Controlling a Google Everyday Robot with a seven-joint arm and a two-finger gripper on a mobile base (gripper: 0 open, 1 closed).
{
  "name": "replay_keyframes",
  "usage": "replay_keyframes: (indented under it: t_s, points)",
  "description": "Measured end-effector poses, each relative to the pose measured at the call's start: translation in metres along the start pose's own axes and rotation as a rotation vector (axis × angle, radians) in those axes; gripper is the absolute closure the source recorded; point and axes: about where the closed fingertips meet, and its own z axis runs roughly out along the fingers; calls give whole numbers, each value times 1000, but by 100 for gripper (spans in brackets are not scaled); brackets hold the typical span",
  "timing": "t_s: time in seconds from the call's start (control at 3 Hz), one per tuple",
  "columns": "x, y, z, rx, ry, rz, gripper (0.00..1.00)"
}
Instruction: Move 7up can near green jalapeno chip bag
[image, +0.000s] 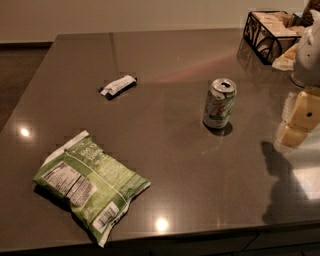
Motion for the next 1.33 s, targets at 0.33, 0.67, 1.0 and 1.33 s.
replay_keyframes:
  t_s: [0.33,0.67,1.0,1.33]
  points:
    - [0,0,0,0,0,0,0]
    - [-4,-7,1,1,-11,36,0]
    - [-11,-28,13,9,-56,135,0]
    - [-20,-47,32,1,-119,239,0]
